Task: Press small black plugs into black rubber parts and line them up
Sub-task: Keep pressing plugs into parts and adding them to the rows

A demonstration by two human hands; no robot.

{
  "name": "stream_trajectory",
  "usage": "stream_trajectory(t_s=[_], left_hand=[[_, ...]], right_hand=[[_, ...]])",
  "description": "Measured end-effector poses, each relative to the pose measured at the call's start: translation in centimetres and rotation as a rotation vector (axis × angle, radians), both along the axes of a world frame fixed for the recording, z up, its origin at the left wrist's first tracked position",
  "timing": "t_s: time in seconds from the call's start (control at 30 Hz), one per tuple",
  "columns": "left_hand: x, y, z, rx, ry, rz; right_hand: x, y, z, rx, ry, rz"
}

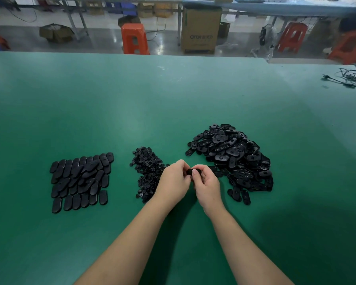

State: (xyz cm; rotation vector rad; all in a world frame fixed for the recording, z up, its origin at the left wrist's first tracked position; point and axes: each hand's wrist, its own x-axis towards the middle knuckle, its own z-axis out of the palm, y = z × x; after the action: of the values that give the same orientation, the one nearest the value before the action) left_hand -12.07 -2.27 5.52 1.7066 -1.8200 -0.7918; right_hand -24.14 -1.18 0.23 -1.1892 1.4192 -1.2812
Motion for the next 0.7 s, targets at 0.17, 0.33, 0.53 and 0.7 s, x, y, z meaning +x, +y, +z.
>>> stream_trajectory(t_s=[0.17,0.33,0.53,0.7], left_hand=[[0.1,0.0,-0.2,-0.140,-0.156,-0.071],[1.9,0.1,0.0,-0.355,-0.360,-0.106],[9.0,-0.3,0.2,-0.375,-0.378,0.235],[17.4,0.8,-0.2,-0.221,-0.362,0.597]], right_hand=[[0.2,-0.1,0.1,0.025,0.004,-0.006],[0.3,0.0,0.3,0.028,-0.072,0.006],[0.4,0.3,0.6,0.041,0.013,0.035],[0.5,0.5,0.8,0.039,0.072,0.037]])
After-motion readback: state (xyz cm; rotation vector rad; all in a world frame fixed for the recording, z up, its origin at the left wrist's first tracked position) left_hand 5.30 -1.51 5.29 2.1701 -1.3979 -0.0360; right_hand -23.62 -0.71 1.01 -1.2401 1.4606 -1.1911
